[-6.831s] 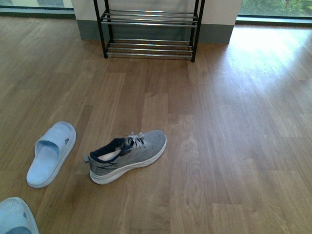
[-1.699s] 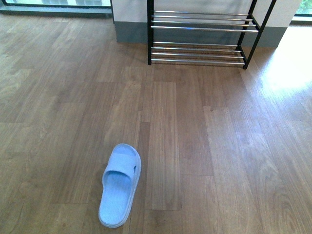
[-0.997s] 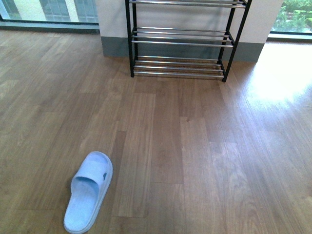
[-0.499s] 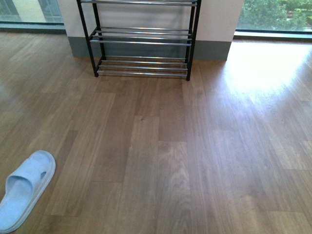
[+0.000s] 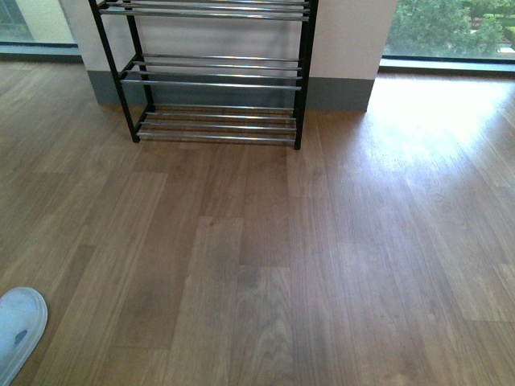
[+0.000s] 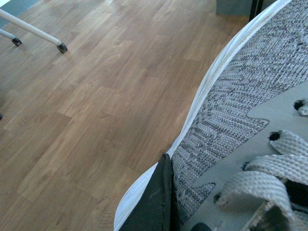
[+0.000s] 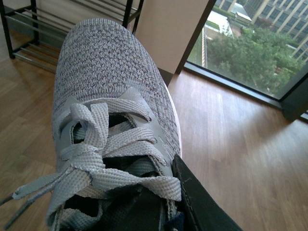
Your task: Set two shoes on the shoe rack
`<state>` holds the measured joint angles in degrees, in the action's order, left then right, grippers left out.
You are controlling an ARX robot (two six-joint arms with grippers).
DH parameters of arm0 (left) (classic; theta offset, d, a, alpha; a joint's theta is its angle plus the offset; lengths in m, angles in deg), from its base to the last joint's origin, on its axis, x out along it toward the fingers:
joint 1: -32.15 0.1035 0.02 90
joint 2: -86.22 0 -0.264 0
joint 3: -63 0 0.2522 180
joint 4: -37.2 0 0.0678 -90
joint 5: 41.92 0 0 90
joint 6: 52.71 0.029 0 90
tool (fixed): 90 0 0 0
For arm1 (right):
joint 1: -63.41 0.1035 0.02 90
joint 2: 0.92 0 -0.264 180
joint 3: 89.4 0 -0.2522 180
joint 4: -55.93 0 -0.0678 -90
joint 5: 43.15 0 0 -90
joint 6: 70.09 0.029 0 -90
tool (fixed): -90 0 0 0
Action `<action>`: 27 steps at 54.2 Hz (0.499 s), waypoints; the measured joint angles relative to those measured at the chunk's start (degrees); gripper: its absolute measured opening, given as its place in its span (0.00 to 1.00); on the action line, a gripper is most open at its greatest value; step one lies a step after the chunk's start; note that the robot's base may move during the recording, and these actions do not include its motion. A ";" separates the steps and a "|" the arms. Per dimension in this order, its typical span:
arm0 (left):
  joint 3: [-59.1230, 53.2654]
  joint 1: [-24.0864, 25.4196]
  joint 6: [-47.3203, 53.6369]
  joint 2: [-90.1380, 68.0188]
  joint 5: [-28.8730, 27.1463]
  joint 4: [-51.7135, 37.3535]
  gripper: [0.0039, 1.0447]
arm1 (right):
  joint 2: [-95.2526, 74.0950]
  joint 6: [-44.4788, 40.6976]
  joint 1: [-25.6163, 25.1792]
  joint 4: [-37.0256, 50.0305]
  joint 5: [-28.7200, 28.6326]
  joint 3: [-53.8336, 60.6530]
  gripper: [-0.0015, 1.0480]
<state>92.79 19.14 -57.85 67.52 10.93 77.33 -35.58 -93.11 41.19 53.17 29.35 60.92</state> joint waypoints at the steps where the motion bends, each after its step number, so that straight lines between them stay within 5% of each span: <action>1: 0.00 0.00 0.00 0.00 0.00 0.00 0.01 | 0.00 0.00 0.00 0.00 0.00 0.00 0.01; 27: 0.00 0.00 0.00 0.00 -0.07 0.00 0.01 | 0.00 0.00 0.00 0.00 -0.04 0.00 0.01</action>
<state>92.79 19.14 -57.85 67.52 10.86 77.33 -35.58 -93.11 41.19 53.17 29.31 60.92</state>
